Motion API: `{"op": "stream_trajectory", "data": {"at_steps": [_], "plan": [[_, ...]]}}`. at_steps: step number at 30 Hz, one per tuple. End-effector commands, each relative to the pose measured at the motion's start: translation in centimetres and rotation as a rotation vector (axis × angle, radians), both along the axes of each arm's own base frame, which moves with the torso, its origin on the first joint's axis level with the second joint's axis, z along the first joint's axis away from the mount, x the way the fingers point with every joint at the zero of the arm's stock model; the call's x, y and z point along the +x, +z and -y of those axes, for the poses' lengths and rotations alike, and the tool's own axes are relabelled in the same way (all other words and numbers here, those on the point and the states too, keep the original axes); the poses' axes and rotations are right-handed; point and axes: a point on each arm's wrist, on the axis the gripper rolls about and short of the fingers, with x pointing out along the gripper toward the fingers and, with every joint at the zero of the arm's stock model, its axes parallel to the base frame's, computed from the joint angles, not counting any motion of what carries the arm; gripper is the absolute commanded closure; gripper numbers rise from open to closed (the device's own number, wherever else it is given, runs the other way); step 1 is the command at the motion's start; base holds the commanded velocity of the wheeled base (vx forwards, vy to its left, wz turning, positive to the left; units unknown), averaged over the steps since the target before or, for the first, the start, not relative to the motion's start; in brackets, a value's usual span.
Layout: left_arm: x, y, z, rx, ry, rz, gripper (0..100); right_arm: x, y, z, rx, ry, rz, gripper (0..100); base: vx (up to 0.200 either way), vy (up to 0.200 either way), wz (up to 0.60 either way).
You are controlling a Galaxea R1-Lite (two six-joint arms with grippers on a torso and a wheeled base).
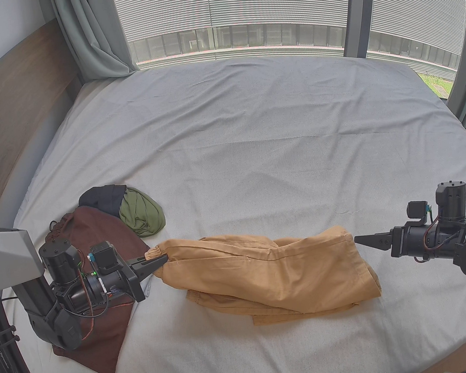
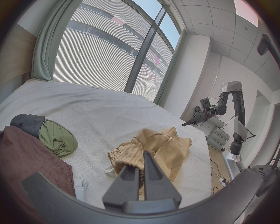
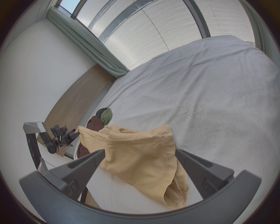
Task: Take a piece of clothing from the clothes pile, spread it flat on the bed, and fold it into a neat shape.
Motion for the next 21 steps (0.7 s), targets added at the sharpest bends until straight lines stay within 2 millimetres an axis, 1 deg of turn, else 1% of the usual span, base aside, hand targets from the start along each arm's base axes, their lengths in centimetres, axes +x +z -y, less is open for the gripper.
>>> {"op": "stream_trajectory", "data": {"at_steps": [1,4,5,9,14,21], "plan": [[0.0,0.1,0.0,-0.001,0.001,0.003,100,1.0,-1.6,-0.1,0.024,-0.014,-0.041,0,0.0,0.0,0.0],[0.2,0.2,-0.1,-0.001,0.007,0.01,100,1.4,-2.2,-0.2,0.032,-0.018,-0.041,0,0.0,0.0,0.0],[0.2,0.2,-0.2,-0.002,0.01,0.011,100,1.7,-2.7,-0.2,0.034,-0.019,-0.044,0,0.0,0.0,0.0],[0.4,0.2,-0.2,-0.001,0.016,0.015,100,2.0,-3.7,-0.5,0.033,-0.011,-0.064,0,0.0,0.0,0.0],[0.5,0.2,-0.3,-0.001,0.02,0.018,100,2.6,-4.2,-1.1,0.062,-0.017,-0.091,0,0.0,0.0,0.0],[0.7,0.3,-0.7,0.001,0.043,0.024,100,3.3,-4.9,-1.0,0.075,-0.031,-0.094,0,0.0,0.0,0.0]]}}
